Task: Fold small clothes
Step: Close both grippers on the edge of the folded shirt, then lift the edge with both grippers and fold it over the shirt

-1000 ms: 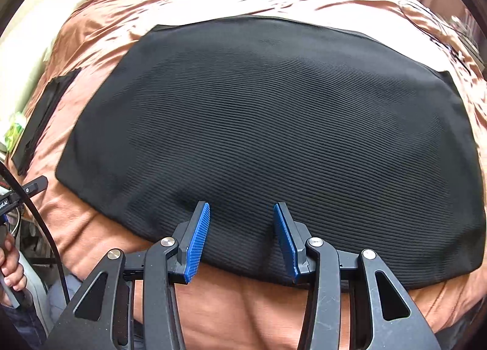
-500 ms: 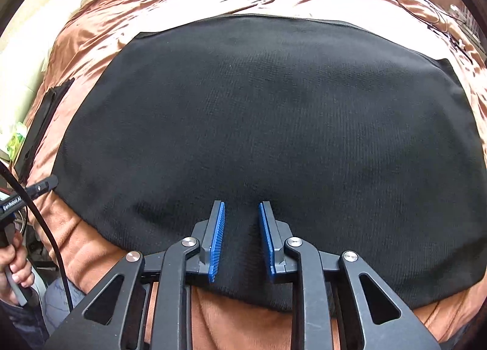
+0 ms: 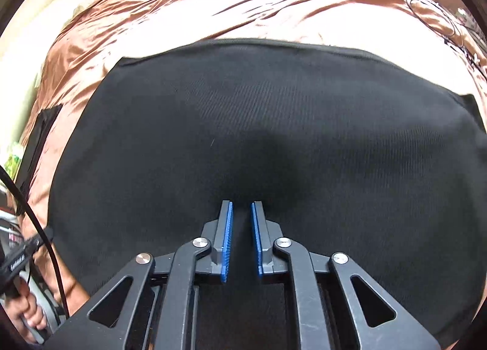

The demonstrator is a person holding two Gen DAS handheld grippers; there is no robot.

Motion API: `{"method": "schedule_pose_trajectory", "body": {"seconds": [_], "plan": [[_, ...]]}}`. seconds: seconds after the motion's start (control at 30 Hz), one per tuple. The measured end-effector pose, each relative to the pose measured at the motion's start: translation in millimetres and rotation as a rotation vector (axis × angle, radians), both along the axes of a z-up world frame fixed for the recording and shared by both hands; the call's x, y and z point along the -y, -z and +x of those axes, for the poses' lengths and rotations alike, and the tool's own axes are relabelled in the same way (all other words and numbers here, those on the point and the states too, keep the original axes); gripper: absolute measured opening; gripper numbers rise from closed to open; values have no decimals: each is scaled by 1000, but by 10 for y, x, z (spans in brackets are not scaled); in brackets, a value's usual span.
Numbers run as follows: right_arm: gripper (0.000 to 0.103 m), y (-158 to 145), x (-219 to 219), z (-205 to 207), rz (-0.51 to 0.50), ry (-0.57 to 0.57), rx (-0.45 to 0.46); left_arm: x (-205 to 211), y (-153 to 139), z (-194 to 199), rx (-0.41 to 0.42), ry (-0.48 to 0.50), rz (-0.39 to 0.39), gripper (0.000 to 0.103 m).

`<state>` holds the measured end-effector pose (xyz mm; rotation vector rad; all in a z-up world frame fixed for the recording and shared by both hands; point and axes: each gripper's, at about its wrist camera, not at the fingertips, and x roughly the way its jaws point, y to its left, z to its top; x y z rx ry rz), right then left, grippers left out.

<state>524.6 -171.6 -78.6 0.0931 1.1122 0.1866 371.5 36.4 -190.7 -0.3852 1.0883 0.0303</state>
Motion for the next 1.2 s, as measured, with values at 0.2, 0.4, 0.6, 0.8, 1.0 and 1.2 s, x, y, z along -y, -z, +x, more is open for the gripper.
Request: {"method": "schedule_pose_trajectory", "body": {"seconds": [0.2, 0.4, 0.6, 0.8, 1.0, 1.2], "plan": [[4, 17, 67, 393, -23, 22, 8, 4, -4, -18, -5, -34, -8, 13], [3, 20, 65, 740, -53, 19, 22, 33, 0, -24, -14, -59, 10, 13], [3, 114, 56, 1084, -65, 29, 11, 74, -12, 24, -47, -65, 38, 13], [3, 132, 95, 1311, -56, 42, 12, 74, 0, 61, -64, -70, 31, 14], [3, 113, 76, 1511, -64, 62, 8, 75, 28, 116, -75, -60, 27, 16], [3, -58, 92, 1336, -41, 75, 24, 107, 16, 136, -69, -22, 50, 16]]}}
